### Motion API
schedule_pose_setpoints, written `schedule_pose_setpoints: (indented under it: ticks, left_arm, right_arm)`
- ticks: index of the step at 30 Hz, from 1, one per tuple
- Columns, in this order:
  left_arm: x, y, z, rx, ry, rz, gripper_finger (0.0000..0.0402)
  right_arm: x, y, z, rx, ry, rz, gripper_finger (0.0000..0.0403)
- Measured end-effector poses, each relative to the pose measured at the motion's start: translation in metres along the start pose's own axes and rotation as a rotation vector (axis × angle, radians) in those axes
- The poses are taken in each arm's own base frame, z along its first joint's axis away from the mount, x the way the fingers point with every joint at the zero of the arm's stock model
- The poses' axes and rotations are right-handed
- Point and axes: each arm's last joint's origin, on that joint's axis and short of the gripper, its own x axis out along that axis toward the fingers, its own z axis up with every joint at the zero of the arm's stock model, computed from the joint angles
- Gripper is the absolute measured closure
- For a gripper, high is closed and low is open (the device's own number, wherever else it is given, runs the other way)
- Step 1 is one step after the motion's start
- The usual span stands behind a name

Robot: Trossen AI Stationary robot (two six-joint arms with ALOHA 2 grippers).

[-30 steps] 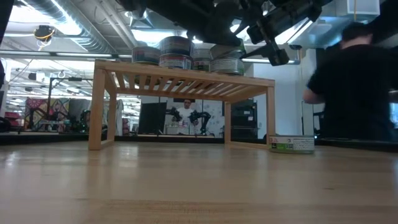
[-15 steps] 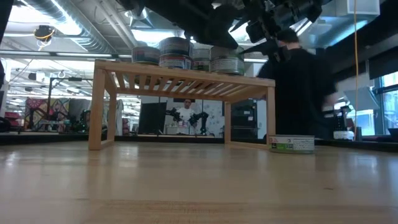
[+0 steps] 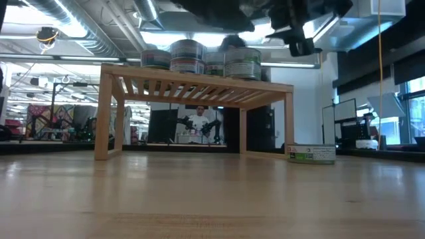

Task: Stack canned seafood by type on shelf
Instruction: Stack the green tuna can on top of the green tuna can on the shelf

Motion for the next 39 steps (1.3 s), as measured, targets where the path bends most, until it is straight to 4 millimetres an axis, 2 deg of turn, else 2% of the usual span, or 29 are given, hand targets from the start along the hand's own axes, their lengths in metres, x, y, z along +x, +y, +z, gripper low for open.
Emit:
schedule_pose_setpoints:
  ticks: [5,9,16,26,30,39]
  left_arm:
    - [-0.021,0.004,0.013,0.009,-0.011,-0.029,0.0401]
    - [-0.04,0.006,0.018,0.046,0.016,-0.067,0.0401]
    - [-0.068,0.001,0.018,0.115,0.093,-0.152,0.0401]
    - [-0.08,-0.017,0.015,0.163,0.113,-0.237,0.0401]
    - [-0.081,-0.019,0.015,0.144,0.112,-0.257,0.0401]
    - [-0.081,-0.019,0.015,0.097,0.121,-0.254,0.0401]
  right_arm:
    - [-0.021,0.005,-0.015,-0.122,0.011,-0.036,0.0158]
    - [-0.034,0.002,-0.033,-0.191,0.04,-0.149,0.0158]
    - [-0.037,-0.001,-0.071,-0.276,0.121,-0.427,0.0158]
    - [-0.003,0.001,-0.106,-0.474,0.149,-0.531,0.0159]
    - [0.016,-0.01,-0.123,-0.577,0.206,-0.592,0.0162]
    - [0.056,-0.048,-0.16,-0.832,0.303,-0.875,0.0197]
